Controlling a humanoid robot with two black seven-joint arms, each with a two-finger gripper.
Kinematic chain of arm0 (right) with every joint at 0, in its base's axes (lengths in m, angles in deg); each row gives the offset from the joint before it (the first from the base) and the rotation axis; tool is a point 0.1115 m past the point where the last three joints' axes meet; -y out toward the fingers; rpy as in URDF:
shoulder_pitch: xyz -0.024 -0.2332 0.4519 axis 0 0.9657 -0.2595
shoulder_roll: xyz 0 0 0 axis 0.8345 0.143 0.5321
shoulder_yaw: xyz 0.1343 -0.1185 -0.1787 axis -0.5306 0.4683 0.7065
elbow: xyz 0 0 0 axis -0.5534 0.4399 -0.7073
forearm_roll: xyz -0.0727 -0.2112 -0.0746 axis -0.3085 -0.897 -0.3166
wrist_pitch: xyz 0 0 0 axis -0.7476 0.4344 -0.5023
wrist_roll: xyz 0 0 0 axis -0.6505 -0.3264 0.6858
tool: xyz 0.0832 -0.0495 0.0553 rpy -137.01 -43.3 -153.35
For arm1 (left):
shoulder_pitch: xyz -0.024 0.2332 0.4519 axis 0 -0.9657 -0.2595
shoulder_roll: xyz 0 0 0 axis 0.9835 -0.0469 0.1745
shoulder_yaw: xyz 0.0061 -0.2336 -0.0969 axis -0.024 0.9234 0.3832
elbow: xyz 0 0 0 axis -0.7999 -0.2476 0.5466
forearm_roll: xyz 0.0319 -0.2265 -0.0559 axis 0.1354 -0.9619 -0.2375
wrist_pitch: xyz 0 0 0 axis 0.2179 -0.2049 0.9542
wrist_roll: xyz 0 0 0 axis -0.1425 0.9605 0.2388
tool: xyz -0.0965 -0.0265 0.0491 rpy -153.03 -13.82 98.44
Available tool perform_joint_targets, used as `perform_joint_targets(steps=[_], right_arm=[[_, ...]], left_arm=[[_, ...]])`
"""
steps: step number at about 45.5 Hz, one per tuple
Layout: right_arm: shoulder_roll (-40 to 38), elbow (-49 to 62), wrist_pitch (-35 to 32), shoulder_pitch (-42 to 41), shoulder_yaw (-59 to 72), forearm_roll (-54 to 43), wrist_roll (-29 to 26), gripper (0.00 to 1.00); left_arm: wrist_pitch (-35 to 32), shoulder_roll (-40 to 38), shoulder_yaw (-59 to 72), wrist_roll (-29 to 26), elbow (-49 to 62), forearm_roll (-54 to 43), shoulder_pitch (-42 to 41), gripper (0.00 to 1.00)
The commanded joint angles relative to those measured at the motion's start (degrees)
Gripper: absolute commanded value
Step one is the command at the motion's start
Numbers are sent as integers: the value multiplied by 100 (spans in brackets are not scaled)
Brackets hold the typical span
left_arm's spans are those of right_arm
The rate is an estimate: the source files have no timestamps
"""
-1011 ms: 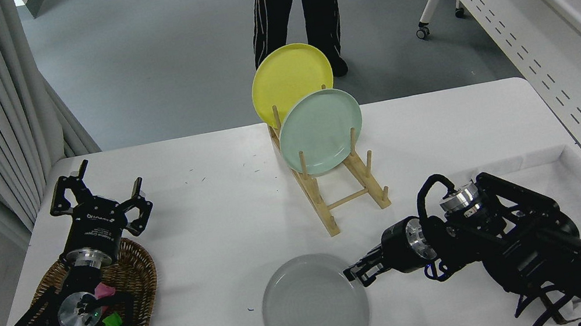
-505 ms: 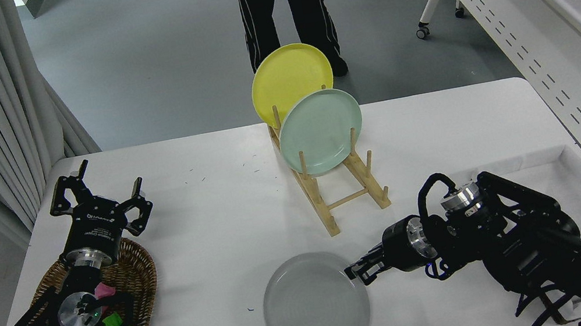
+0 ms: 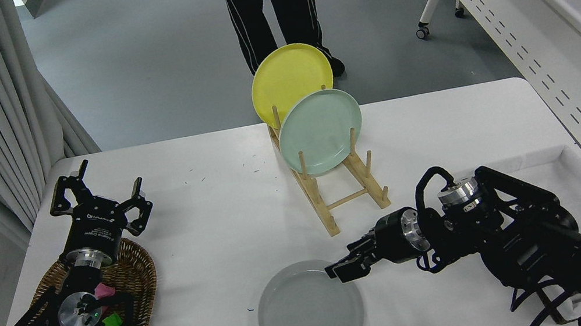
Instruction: Place the plate on the table
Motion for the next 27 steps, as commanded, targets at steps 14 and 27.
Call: perform_joint_targets(steps=[14, 27], right_arm=[[-706, -1169, -3650, 234, 592, 158, 82, 100], [-908, -1231, -4080, 866, -602, -1203, 2392, 100]], left_arm=[[0, 0, 0, 0, 0, 0, 0, 100], [0, 0, 0, 0, 0, 0, 0, 100]])
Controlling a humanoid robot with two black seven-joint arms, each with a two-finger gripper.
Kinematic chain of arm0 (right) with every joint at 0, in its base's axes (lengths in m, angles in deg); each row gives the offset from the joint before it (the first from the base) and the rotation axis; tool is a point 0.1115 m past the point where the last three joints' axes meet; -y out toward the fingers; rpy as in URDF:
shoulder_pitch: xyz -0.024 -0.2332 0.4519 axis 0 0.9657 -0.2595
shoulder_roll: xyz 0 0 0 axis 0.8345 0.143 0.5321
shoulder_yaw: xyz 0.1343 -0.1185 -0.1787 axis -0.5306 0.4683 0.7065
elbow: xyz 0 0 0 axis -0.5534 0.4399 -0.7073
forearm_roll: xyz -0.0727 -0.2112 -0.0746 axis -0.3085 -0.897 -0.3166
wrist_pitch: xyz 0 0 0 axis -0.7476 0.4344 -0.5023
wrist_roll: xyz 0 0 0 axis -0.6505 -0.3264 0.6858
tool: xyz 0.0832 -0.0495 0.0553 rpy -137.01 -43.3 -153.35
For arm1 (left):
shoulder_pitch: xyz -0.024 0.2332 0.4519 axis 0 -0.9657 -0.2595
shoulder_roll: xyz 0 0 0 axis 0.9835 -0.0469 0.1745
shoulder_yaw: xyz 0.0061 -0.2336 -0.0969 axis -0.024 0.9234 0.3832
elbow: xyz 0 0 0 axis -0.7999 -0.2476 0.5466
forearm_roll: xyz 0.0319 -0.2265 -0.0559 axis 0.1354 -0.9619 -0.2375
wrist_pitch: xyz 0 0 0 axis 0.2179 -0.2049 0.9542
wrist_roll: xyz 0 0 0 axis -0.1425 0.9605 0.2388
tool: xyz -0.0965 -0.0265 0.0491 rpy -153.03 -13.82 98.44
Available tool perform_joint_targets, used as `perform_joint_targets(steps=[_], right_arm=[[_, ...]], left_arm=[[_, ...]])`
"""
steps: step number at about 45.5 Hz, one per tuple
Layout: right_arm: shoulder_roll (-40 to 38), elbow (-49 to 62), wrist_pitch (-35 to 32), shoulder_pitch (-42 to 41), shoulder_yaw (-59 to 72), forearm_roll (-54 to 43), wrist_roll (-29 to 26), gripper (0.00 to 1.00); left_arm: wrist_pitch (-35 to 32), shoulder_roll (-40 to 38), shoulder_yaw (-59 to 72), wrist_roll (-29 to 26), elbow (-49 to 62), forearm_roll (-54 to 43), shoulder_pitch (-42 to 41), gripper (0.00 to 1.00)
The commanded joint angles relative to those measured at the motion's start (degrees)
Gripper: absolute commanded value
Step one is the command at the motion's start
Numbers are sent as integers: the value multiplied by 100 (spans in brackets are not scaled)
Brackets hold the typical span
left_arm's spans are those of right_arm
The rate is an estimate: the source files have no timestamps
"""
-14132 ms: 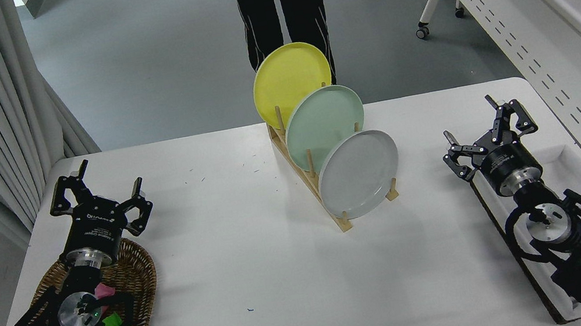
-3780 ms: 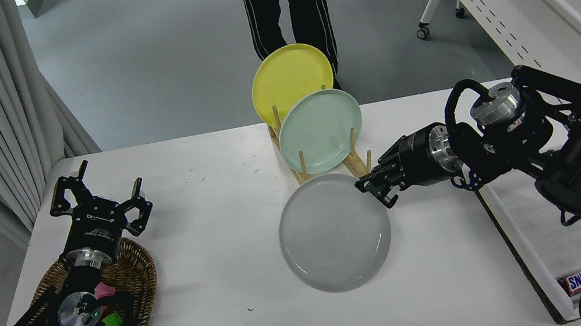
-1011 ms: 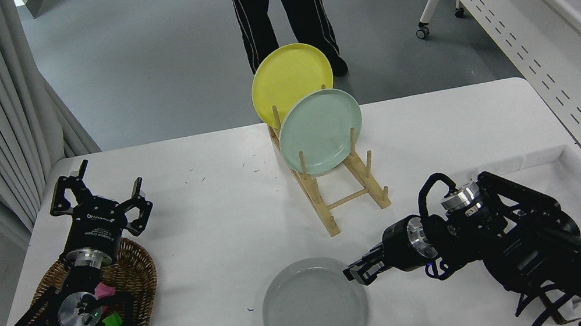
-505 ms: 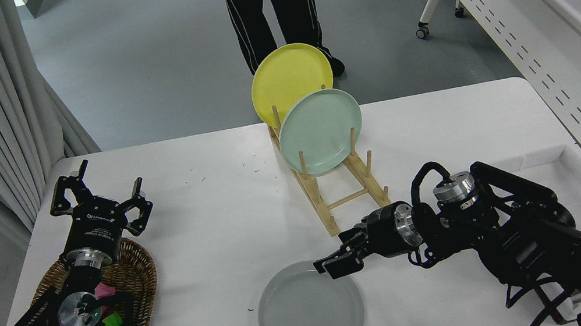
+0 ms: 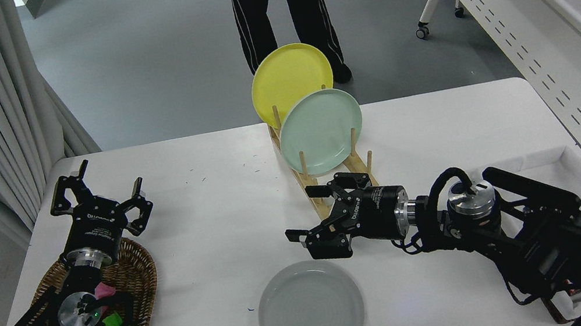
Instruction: Place the plate on the table
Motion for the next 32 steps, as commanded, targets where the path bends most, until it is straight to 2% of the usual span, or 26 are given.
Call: perform_joint_targets(steps=[1, 5, 12, 23, 32], right_arm=[[-203, -191, -611, 492, -916, -1021, 1691, 100], [-229, -182, -603, 694, -1443, -1522, 2008, 100], [-229, -103, -585, 1028, -2480, -2418, 2184, 100], [-352, -112, -541, 1345, -2789, -3965, 2193, 100], [-449, -129, -541, 1679, -3219, -6504, 2202, 100]], left_arm=[[0, 0, 0, 0, 0, 0, 0, 100], [0, 0, 0, 0, 0, 0, 0, 100], [0, 0, 0, 0, 0, 0, 0, 100], [0, 0, 0, 0, 0, 0, 0, 100], [0, 0, 0, 0, 0, 0, 0, 100]])
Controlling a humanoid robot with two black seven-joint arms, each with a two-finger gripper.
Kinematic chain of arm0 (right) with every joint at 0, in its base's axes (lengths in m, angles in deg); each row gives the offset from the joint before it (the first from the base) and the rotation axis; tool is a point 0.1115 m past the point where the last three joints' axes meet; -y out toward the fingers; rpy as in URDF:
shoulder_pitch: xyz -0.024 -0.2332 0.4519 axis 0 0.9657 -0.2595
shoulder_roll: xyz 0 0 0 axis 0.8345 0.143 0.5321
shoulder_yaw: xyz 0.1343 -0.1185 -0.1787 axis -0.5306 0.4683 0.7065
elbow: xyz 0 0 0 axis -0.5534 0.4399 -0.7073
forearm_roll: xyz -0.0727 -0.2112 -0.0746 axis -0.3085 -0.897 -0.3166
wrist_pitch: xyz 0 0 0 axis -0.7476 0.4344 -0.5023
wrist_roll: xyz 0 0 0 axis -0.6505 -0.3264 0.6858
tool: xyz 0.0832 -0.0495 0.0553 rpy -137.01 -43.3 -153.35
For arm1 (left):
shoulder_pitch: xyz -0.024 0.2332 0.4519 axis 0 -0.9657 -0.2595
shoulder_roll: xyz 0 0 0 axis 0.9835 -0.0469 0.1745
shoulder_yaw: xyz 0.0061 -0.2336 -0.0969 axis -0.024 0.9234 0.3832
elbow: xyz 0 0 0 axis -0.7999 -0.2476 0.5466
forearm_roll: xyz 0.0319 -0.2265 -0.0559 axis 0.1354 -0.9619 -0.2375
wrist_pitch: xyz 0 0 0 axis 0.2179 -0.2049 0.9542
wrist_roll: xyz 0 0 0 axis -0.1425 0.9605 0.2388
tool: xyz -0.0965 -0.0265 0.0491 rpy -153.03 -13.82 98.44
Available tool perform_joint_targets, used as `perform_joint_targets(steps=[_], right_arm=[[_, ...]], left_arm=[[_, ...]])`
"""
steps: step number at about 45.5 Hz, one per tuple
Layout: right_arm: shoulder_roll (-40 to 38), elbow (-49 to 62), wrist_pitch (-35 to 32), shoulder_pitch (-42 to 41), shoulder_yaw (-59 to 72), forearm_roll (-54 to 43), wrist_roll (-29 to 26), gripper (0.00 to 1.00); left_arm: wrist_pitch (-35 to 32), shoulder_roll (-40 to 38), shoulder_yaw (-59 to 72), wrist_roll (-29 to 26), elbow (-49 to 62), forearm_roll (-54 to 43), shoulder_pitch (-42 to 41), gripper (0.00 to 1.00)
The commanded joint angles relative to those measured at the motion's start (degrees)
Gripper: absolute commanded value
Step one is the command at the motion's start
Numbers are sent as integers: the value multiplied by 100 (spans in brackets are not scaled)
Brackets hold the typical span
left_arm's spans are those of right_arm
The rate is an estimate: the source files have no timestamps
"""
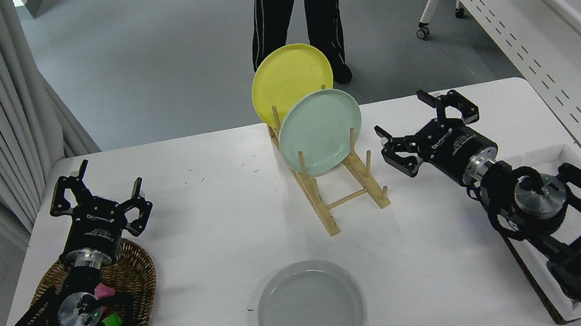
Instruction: Place the plate on the table
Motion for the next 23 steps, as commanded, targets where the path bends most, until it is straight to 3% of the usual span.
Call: perform_joint_targets(steps=[1, 7, 16, 23], right_arm=[[-99, -19, -29, 424, -656, -2760, 112, 100], [-90, -2, -64, 504, -1017, -3369, 288, 100], [-178, 60, -55, 504, -1061, -4300, 1246, 100], [-160, 376, -73, 512, -877, -4424, 1317, 100]], left_arm=[[0, 0, 0, 0, 0, 0, 0, 100], [0, 0, 0, 0, 0, 0, 0, 100], [0, 0, 0, 0, 0, 0, 0, 100], [0, 0, 0, 0, 0, 0, 0, 100]])
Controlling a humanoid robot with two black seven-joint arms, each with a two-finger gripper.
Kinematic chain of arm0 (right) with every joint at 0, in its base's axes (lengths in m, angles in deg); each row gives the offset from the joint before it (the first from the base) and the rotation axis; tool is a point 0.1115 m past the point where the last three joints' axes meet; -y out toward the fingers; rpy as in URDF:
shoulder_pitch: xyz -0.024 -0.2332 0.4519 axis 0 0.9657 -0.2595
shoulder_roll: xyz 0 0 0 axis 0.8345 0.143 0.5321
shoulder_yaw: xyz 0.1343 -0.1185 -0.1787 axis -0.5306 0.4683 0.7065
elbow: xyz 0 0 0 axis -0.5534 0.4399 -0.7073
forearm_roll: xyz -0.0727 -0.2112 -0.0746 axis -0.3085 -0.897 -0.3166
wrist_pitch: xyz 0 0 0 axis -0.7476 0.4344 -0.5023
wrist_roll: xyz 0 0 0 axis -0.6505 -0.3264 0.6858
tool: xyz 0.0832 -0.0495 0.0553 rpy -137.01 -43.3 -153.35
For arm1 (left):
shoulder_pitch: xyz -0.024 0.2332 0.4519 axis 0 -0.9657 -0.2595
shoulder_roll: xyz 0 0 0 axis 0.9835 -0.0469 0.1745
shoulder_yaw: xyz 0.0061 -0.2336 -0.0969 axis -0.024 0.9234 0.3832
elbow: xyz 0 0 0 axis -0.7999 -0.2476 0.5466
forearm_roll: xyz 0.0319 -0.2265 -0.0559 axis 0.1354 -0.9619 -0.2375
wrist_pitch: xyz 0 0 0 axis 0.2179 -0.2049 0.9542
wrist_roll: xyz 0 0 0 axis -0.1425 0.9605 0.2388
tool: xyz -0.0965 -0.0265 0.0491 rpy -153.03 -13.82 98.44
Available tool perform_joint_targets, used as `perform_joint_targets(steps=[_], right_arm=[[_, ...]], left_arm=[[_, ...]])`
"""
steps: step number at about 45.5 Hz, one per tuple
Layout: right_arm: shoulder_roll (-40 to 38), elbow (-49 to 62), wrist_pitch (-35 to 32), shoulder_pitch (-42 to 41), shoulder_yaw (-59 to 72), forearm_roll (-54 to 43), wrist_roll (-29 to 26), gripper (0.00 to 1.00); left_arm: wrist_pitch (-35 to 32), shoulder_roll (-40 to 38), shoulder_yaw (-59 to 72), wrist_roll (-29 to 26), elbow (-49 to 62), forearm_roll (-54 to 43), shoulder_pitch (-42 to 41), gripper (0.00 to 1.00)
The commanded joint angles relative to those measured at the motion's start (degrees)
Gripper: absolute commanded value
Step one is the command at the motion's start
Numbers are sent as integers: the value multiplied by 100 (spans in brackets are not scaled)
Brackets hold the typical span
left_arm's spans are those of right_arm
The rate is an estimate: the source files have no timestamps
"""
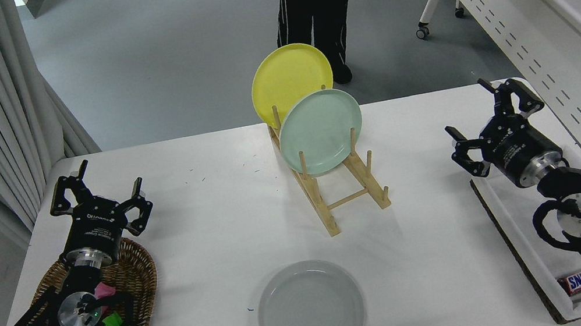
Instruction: Place the plate on the table
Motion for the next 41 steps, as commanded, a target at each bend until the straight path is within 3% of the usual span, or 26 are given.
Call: perform_joint_targets(steps=[1, 14, 28, 41], right_arm=[[-23, 353, -37, 76, 95, -766, 420, 100], [3, 1003, -1020, 112, 403, -240, 350, 100], [285, 1372, -1127, 121, 429, 2450, 367, 100], [285, 1513, -1039, -187, 684, 2495, 367, 100]], left_arm=[[0, 0, 0, 0, 0, 0, 0, 100], [0, 0, 0, 0, 0, 0, 0, 100], [0, 0, 0, 0, 0, 0, 0, 100], [0, 0, 0, 0, 0, 0, 0, 100]])
